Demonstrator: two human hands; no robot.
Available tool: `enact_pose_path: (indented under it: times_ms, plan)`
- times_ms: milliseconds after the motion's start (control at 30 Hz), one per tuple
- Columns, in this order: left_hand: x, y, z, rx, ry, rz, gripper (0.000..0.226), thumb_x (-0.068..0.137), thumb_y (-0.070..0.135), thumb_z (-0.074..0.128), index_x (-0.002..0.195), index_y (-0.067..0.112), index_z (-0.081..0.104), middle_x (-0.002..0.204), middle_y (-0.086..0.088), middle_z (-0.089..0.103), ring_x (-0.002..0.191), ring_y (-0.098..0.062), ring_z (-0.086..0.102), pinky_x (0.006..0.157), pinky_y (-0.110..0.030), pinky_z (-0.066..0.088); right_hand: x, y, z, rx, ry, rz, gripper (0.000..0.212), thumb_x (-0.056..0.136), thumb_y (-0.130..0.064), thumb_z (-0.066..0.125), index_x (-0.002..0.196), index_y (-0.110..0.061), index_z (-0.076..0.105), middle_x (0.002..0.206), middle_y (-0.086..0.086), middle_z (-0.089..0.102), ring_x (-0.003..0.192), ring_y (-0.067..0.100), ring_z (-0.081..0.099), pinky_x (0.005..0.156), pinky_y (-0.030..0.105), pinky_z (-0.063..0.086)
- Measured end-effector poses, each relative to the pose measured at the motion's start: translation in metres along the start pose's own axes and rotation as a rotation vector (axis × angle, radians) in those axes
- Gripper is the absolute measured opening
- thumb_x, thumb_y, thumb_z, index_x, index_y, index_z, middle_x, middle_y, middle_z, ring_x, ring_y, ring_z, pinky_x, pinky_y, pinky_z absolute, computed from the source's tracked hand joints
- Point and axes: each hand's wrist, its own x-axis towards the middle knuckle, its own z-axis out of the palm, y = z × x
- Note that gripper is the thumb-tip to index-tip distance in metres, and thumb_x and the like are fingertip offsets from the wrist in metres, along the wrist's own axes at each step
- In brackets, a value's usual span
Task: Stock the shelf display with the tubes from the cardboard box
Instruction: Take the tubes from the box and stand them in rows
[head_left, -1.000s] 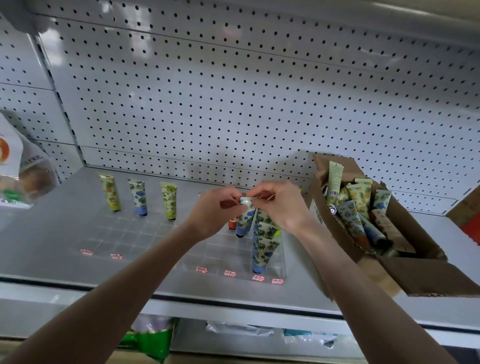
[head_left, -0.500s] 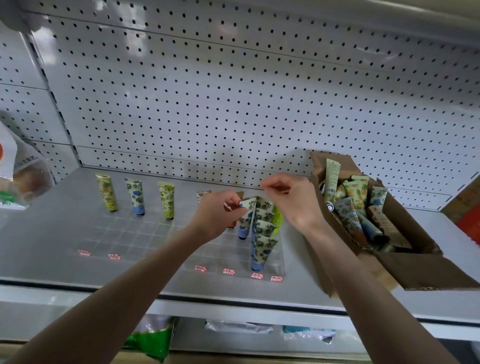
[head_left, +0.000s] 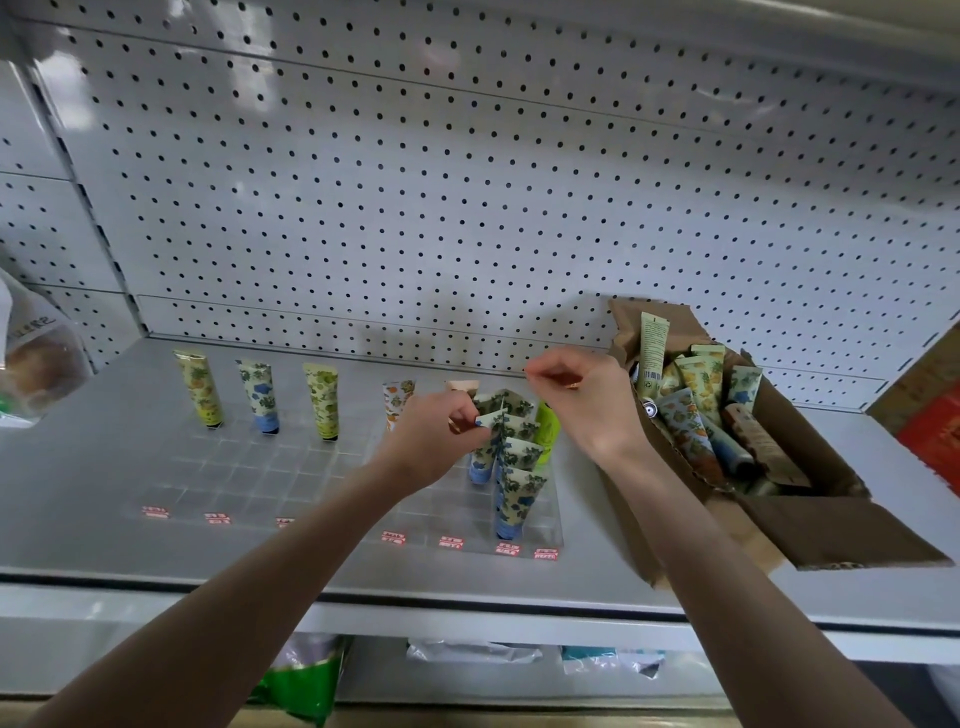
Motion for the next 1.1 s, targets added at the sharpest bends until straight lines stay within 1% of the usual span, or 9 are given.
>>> enact_pose_path:
  times_ms: [167,567,667,767,867,933,1000,1033,1100]
  plan:
    - [0.0,0.003,-0.002,0.012,-0.018,0.01,0.01,0.079,0.022,0.071,0.077,0.013,0.065,0.074,0.001,0.065,0.072,-0.015,0.063,0.074,-0.034,0.053,-0.001,-0.001,0.001,-0.02,-0.005,-0.01,0.015,0.084,-0.001,0.063,0.087,-0.013,0.073,0.077,-0.011,0.065,0.071,-0.005,0.058,0.07,0.003,0.043]
    - [-0.004,0.01,-0.007,0.003,-0.035,-0.006,0.016,0.083,0.025,0.066,0.08,0.01,0.069,0.074,0.0,0.065,0.071,-0.014,0.06,0.072,-0.033,0.051,-0.001,0.0,-0.002,-0.007,0.002,0.012,0.016,0.084,-0.001,0.063,0.089,-0.013,0.073,0.078,-0.009,0.065,0.071,-0.003,0.059,0.067,0.003,0.043]
    - [-0.004,0.013,-0.011,-0.013,-0.01,-0.017,0.02,0.084,0.026,0.064,0.077,0.008,0.068,0.07,-0.005,0.065,0.069,-0.019,0.06,0.07,-0.035,0.049,-0.001,-0.002,-0.004,-0.011,0.009,-0.012,0.017,0.084,0.001,0.062,0.089,-0.011,0.073,0.077,-0.01,0.065,0.071,-0.004,0.059,0.07,0.005,0.044]
    - [-0.003,0.017,-0.014,-0.062,0.043,0.022,0.022,0.085,0.023,0.063,0.074,0.005,0.066,0.069,-0.01,0.066,0.069,-0.026,0.061,0.071,-0.041,0.051,-0.001,-0.002,-0.008,-0.017,0.025,-0.024,0.017,0.083,0.0,0.064,0.087,-0.014,0.073,0.076,-0.012,0.065,0.072,-0.003,0.06,0.075,0.013,0.049]
    - [0.001,0.027,-0.016,-0.112,0.087,0.068,0.017,0.085,0.02,0.064,0.076,0.006,0.067,0.069,-0.007,0.066,0.069,-0.025,0.063,0.071,-0.042,0.053,-0.001,-0.005,-0.016,-0.037,0.029,-0.043,0.016,0.084,0.0,0.063,0.09,-0.011,0.072,0.077,-0.012,0.064,0.075,0.001,0.061,0.076,0.012,0.049]
    - [0.004,0.034,-0.015,-0.134,0.092,0.104,0.015,0.085,0.018,0.064,0.078,0.005,0.067,0.069,-0.008,0.065,0.067,-0.025,0.062,0.068,-0.039,0.053,-0.001,-0.007,-0.024,-0.046,0.044,-0.057,0.015,0.084,0.0,0.063,0.092,-0.009,0.072,0.08,-0.006,0.066,0.075,0.003,0.061,0.075,0.011,0.048]
    - [0.008,0.042,-0.013,-0.156,0.095,0.127,0.012,0.085,0.016,0.065,0.08,0.006,0.068,0.07,-0.005,0.066,0.065,-0.016,0.06,0.066,-0.029,0.05,-0.001,-0.009,-0.034,-0.058,0.07,-0.062,0.016,0.084,0.001,0.062,0.094,-0.007,0.072,0.083,-0.002,0.067,0.075,0.004,0.061,0.073,0.007,0.047]
    - [0.01,0.045,-0.012,-0.169,0.097,0.134,0.01,0.085,0.017,0.065,0.082,0.008,0.069,0.073,-0.002,0.067,0.066,-0.01,0.06,0.067,-0.024,0.049,-0.002,-0.01,-0.039,-0.07,0.08,-0.059,0.017,0.083,0.002,0.062,0.094,-0.006,0.072,0.083,-0.002,0.067,0.074,0.002,0.06,0.072,0.004,0.046]
    - [0.015,0.05,-0.008,-0.174,0.106,0.143,0.008,0.085,0.018,0.065,0.084,0.012,0.069,0.077,0.003,0.069,0.072,-0.009,0.063,0.07,-0.023,0.05,-0.003,-0.009,-0.051,-0.092,0.099,-0.039,0.018,0.083,0.003,0.061,0.094,-0.007,0.072,0.083,-0.003,0.066,0.072,-0.003,0.058,0.068,0.0,0.042]
